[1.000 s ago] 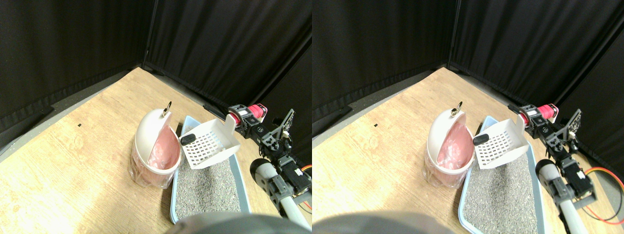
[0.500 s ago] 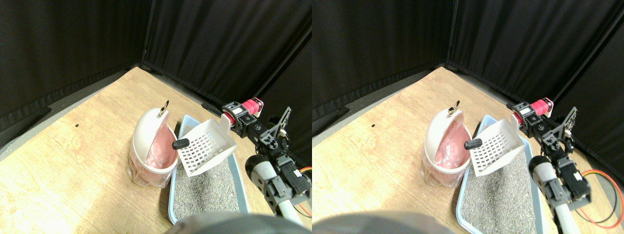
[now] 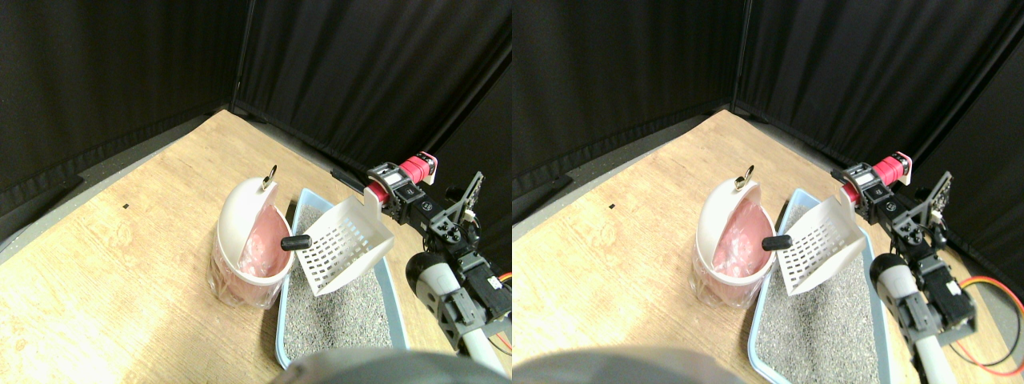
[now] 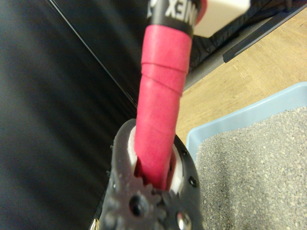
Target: Scoop (unimanual)
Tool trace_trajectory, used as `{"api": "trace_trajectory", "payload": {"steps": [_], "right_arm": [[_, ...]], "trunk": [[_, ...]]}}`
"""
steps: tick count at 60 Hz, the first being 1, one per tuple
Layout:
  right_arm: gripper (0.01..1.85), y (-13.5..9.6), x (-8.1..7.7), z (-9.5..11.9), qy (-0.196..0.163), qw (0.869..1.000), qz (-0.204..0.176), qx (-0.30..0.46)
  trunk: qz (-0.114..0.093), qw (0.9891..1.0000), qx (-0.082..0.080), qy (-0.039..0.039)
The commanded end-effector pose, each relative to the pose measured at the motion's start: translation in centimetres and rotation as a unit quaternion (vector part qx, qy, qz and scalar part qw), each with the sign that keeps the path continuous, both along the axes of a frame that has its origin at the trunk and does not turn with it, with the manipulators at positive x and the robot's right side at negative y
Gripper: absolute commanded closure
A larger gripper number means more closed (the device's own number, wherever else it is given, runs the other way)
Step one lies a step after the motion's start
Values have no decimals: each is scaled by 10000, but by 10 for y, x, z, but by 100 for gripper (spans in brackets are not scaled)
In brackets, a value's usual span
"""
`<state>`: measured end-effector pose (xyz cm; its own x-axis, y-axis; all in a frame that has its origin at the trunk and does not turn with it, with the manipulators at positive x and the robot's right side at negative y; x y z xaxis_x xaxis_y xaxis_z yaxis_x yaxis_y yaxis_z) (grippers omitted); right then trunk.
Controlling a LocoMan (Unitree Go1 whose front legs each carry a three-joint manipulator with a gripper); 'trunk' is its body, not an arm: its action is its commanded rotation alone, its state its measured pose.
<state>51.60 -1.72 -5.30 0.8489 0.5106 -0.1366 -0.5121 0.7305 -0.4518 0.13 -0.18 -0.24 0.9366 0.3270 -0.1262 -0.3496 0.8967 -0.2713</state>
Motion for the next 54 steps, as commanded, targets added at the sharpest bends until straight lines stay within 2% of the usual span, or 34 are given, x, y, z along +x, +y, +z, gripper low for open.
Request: {"api": "trace_trajectory", "payload": {"steps": [1, 16, 23, 30, 35, 38, 42, 46, 54], "right_arm": [[165, 3, 0, 8, -306, 9994, 76, 128], [165, 3, -3, 10, -278, 9996, 7, 83], [159, 1, -2, 9, -301, 9995, 5, 90], [162, -1, -1, 8, -303, 9994, -43, 144], [165, -11, 3, 3, -280, 9981, -89, 535], [181, -18, 4, 2, -167, 9961, -282, 816], [181, -28, 6, 0, -137, 9931, -324, 1122], [176, -42, 9, -3, -84, 9871, -668, 1454], [181, -63, 12, -9, -107, 9783, -812, 1902]], "trunk": [[46, 10000, -41, -68], [42, 10000, -36, -72], [49, 9999, -42, -76], [10, 10000, -14, -60], [-56, 10000, 30, -41], [-99, 9999, 61, -31], [-140, 9999, 87, -21], [-229, 9996, 143, 3], [-380, 9990, 235, 34]]}}
